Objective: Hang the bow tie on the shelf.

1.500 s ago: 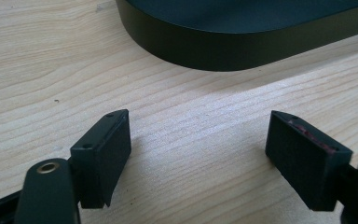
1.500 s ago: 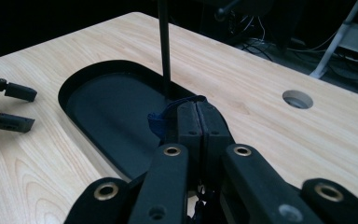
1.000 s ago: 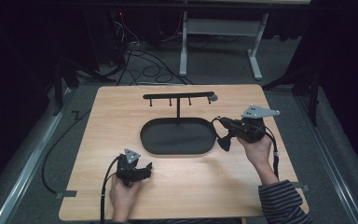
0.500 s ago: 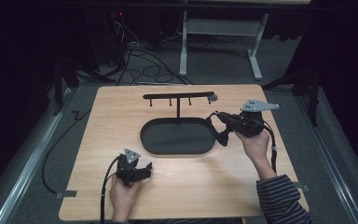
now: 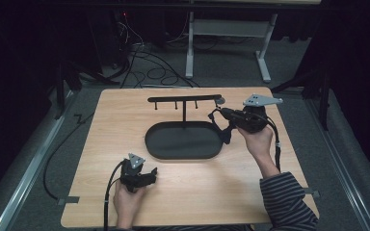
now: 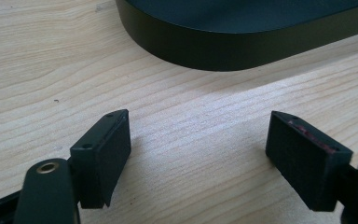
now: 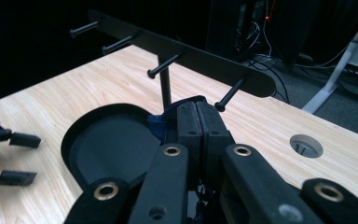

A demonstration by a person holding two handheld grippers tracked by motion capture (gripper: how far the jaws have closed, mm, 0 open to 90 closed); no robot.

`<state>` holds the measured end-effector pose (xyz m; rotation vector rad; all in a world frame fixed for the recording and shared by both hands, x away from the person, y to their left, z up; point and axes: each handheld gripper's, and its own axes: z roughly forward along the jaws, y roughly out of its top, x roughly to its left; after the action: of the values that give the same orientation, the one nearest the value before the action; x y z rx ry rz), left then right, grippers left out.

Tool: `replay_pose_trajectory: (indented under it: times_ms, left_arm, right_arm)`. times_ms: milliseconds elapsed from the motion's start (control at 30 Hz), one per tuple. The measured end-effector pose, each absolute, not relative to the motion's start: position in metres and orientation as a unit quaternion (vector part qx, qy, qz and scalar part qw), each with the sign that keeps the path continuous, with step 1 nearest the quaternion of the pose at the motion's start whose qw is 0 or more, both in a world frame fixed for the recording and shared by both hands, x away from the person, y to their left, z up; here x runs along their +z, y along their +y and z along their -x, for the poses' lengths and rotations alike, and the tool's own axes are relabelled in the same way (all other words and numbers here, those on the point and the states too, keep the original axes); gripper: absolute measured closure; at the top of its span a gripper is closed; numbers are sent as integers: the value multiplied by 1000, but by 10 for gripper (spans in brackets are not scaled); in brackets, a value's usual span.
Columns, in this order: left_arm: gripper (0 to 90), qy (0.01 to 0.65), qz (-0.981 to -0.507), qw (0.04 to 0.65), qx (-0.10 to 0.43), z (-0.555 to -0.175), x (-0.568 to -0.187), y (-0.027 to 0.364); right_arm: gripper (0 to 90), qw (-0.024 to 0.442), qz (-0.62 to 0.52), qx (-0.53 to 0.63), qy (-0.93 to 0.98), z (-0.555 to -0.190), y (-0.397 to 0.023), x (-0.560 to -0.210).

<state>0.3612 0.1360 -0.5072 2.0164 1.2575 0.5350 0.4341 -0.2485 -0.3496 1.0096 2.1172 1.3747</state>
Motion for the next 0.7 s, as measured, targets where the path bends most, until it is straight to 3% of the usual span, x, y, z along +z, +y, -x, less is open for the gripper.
replay_pose_trajectory:
  times_ms: [700]
  left_arm:
    - [223, 484, -777, 346, 206, -361, -507, 136]
  right_arm:
    - [900, 218, -392, 484, 751, -463, -248, -345]
